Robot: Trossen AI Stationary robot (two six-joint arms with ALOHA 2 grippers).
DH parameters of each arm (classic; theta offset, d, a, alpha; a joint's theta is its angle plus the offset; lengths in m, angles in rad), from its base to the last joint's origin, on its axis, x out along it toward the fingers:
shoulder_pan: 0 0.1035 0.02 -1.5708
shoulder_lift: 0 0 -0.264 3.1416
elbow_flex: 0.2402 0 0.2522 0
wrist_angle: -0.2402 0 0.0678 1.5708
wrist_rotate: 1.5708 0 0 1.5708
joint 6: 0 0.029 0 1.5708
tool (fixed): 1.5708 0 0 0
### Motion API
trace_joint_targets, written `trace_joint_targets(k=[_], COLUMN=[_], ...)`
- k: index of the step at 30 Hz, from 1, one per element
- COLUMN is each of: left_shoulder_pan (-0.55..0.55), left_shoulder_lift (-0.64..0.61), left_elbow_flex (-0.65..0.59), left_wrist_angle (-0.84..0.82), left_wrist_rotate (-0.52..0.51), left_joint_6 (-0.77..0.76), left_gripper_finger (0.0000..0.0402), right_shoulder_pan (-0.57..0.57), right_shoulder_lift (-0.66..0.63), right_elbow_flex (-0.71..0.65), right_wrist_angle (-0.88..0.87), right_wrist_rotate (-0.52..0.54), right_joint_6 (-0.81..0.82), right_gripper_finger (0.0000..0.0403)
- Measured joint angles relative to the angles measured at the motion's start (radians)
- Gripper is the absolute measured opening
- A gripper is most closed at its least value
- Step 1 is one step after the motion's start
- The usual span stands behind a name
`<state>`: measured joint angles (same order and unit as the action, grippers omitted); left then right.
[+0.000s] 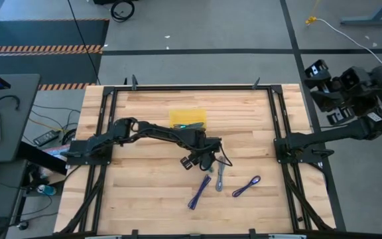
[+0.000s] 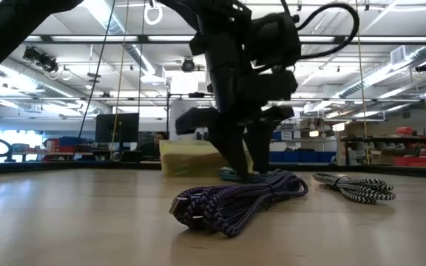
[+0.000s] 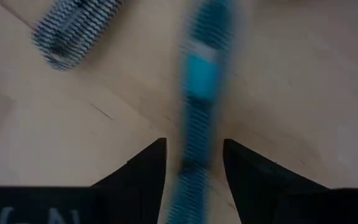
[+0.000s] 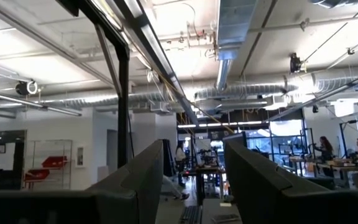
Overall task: Pick and place USB-C Cables
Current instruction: Put the blue charger cable into the bin
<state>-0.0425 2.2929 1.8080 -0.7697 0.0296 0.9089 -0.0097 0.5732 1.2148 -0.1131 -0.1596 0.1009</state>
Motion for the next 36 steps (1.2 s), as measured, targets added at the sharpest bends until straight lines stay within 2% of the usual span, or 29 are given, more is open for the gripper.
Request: trace_joint_targets(k=[9,19,25,29,32,36], left_shoulder_pan=[0.002,0.001,0.001,0.0,0.0,0.008], left_shoulder_lift=[0.014,0.022,0.023,0.01,0.003,-0.021], left_elbow_flex=[0.001,0.002,0.002,0.002,0.054,0.238], left_wrist_angle=[-0.004,-0.025,-0.024,-0.05,-0.17,-0.357], left_wrist_rotate=[0.004,0.007,-0.003,-0.06,-0.098,-0.104], left_joint_6=[-0.012,-0.087,-0.125,-0.17,-0.223,-0.357], left_gripper_finger=[0.0159,0.0053,0.0029,0.0028,0.0027,0.0026], right_shoulder_pan=[0.0,0.0,0.0,0.0,0.0,0.0], right_shoulder_lift=[0.0,0.0,0.0,0.0,0.001,0.001], right_elbow_flex=[0.0,0.0,0.0,0.0,0.0,-0.001], right_wrist_angle=[-0.001,-0.014,-0.013,-0.013,-0.014,-0.018], right_wrist_rotate=[-0.002,-0.001,0.001,0.001,0.001,0.001], right_joint_6=[0.001,-0.016,-0.016,-0.016,-0.016,-0.016], right_gripper_finger=[0.0176,0.0176,0.0176,0.0176,0.0176,0.0176])
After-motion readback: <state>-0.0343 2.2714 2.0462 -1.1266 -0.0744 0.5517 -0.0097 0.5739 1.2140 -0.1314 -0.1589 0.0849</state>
